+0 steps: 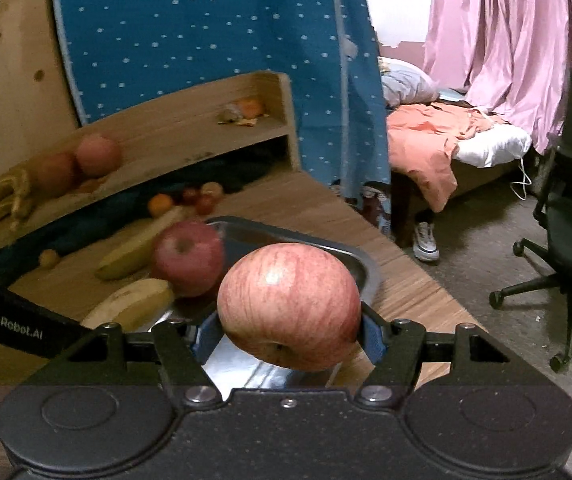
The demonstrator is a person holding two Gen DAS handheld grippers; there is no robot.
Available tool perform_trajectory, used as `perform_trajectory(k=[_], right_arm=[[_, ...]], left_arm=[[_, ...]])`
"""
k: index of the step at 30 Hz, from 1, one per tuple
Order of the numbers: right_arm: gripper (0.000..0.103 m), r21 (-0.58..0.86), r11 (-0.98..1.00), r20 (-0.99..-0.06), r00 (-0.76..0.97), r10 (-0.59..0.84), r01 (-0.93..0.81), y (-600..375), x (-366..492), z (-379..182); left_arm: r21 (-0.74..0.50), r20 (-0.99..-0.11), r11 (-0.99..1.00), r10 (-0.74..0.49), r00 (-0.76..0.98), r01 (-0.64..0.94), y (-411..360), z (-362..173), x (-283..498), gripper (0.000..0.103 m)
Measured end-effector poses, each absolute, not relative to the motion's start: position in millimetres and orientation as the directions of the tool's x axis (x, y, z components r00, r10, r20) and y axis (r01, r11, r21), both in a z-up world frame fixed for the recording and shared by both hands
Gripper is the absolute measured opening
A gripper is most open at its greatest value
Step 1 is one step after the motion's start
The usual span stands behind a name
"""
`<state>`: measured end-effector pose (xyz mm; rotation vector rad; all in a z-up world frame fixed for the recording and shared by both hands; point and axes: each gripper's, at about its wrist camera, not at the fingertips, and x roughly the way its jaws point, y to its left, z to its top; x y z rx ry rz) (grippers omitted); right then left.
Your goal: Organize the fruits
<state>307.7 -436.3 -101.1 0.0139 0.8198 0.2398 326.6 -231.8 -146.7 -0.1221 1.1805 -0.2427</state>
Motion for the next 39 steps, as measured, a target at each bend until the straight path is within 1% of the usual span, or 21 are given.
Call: perform_trajectory(k=[12,18,26,28,30,31,32,33,34,36,39], right_arm=[[0.07,0.097,0.964,-0.739,0.631,0.235,-0.246,-443.8,342.4,-122.7],[0.07,0.098,0.961,-0.75,0.615,0.242,-0.258,-440.6,352.2,-129.6],[0.07,0.063,0.959,-0.752,0.618,0.228,-0.277,-432.8,358.9,-132.3],[0.071,0.061,0.96,-0.755,0.616,0.224,-0.275,-432.1,360.8,-131.9],[0.071,0.054,0.961,-0.758,0.616,0.216,-0.27,-431.6,360.7,-131.1],[0.071,0.05,0.962,-0.758,0.617,0.211,-0.267,-431.8,359.5,-129.9],[0.073,0.05,0.962,-0.756,0.619,0.212,-0.268,-431.6,357.8,-128.1],[0.075,0.048,0.963,-0.753,0.624,0.208,-0.264,-431.4,355.3,-125.7],[0.076,0.047,0.964,-0.75,0.628,0.207,-0.261,-431.2,352.5,-122.8],[0.082,0.049,0.967,-0.745,0.636,0.202,-0.249,-430.6,344.5,-116.7],[0.085,0.047,0.973,-0.737,0.65,0.185,-0.224,-428.2,329.9,-107.3]], left_arm=[[-0.192,-0.918,0.972,-0.226,0.326,0.134,-248.3,-161.6,343.9,0.037],[-0.198,-0.92,0.972,-0.229,0.317,0.127,-247.1,-163.9,346.8,0.037],[-0.21,-0.923,0.97,-0.239,0.301,0.126,-242.0,-167.9,352.1,0.038],[-0.213,-0.923,0.968,-0.243,0.299,0.13,-240.3,-167.4,352.6,0.043],[-0.214,-0.924,0.967,-0.246,0.294,0.139,-239.3,-165.8,351.6,0.061],[-0.213,-0.923,0.966,-0.248,0.295,0.144,-238.6,-164.6,350.4,0.064],[-0.214,-0.922,0.965,-0.252,0.296,0.152,-237.7,-162.7,348.4,0.071],[-0.218,-0.92,0.963,-0.257,0.296,0.16,-236.6,-160.6,346.5,0.075],[-0.22,-0.917,0.961,-0.262,0.299,0.167,-235.0,-157.8,343.8,0.076],[-0.218,-0.914,0.959,-0.266,0.308,0.179,-231.9,-152.6,338.3,0.083],[-0.212,-0.907,0.958,-0.267,0.326,0.193,-223.1,-143.4,329.3,0.088]])
